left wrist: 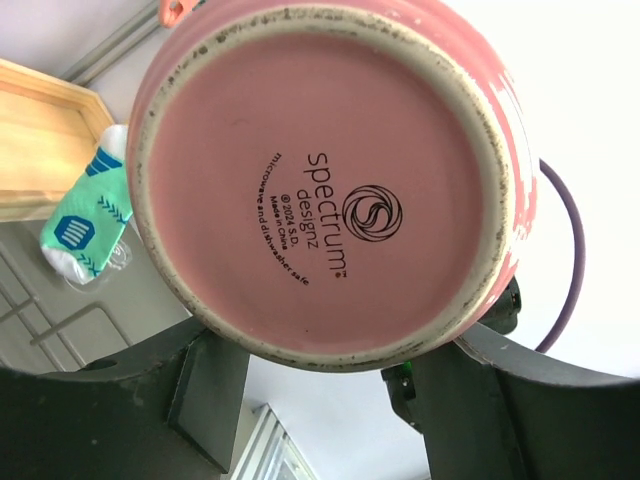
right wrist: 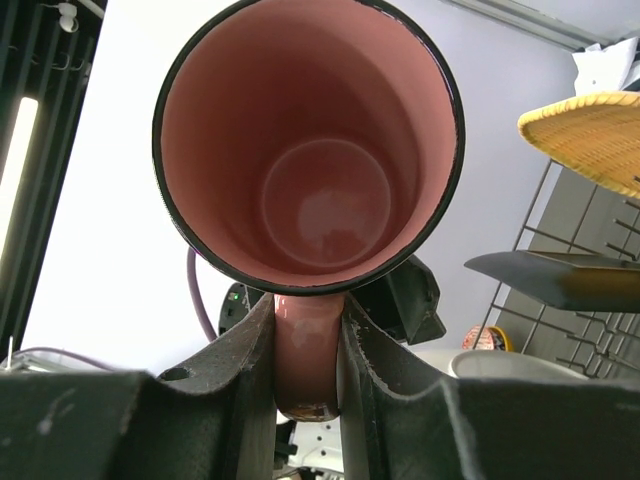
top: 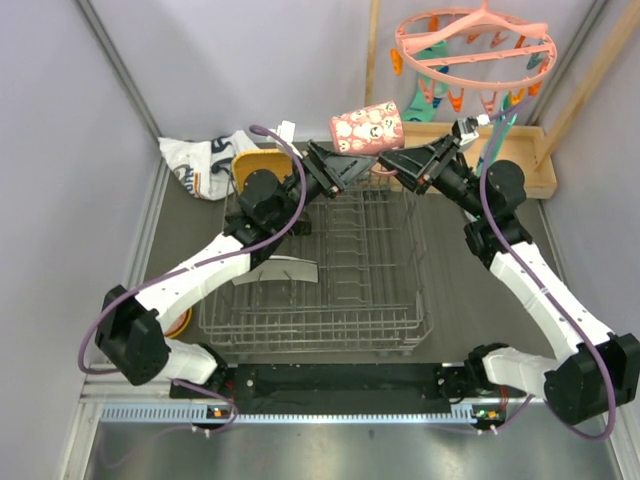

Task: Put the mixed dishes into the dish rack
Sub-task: Pass the cup from the right arm to the left

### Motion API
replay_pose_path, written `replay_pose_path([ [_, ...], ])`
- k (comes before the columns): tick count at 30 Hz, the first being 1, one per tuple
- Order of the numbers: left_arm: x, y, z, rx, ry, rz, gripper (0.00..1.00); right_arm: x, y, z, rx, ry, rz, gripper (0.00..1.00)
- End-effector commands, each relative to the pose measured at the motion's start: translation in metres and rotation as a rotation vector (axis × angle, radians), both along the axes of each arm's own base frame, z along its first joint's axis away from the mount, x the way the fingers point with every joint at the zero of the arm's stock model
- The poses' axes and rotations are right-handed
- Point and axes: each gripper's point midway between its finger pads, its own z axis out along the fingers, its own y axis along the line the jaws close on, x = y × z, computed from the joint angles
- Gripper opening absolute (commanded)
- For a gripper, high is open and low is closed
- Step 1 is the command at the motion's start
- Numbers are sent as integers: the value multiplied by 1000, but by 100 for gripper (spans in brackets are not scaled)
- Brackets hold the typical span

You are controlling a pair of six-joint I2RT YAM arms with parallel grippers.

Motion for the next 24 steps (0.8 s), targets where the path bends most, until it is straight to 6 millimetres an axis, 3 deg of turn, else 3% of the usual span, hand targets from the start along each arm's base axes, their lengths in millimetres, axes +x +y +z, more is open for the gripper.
replay_pose_path([
  [1, 3, 9, 42, -103, -94, 49, 65, -41, -3, 58, 90, -203, 28, 0],
  [16, 0, 1, 60, -110, -135, 36, 55, -36, 15, 42, 57, -168, 51, 0],
  [24, 2, -1, 63, -94, -150, 38, 38, -39, 15, 38, 38, -161, 55, 0],
])
